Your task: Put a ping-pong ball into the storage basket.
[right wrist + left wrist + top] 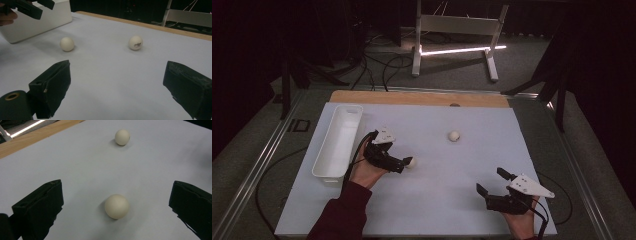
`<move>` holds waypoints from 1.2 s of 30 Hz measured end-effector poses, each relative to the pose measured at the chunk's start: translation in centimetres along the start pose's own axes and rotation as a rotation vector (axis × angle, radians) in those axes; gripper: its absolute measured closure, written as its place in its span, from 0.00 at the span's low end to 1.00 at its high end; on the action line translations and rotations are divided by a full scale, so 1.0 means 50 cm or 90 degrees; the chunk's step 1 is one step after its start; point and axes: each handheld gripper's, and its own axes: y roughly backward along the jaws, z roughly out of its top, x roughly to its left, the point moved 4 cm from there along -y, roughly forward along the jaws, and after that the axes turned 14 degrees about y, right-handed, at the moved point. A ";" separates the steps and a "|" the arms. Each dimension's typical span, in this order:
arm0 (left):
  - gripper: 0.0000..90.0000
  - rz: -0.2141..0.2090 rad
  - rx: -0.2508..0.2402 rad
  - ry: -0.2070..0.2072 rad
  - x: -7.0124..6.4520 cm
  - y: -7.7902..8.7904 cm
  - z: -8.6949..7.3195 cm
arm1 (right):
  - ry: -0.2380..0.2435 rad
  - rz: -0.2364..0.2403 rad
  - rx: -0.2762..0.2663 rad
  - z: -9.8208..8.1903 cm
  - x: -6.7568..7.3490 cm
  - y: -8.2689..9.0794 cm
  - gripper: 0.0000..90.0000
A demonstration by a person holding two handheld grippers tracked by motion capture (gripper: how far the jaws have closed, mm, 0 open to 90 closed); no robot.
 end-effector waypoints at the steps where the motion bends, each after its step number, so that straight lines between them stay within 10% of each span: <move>1: 0.00 -0.001 0.003 0.002 -0.001 -0.002 0.000 | 0.000 0.000 0.000 0.000 0.000 0.000 0.08; 36: 0.01 -0.004 0.109 -0.001 -0.009 -0.080 -0.012 | 0.002 0.005 0.007 -0.005 0.001 -0.005 0.08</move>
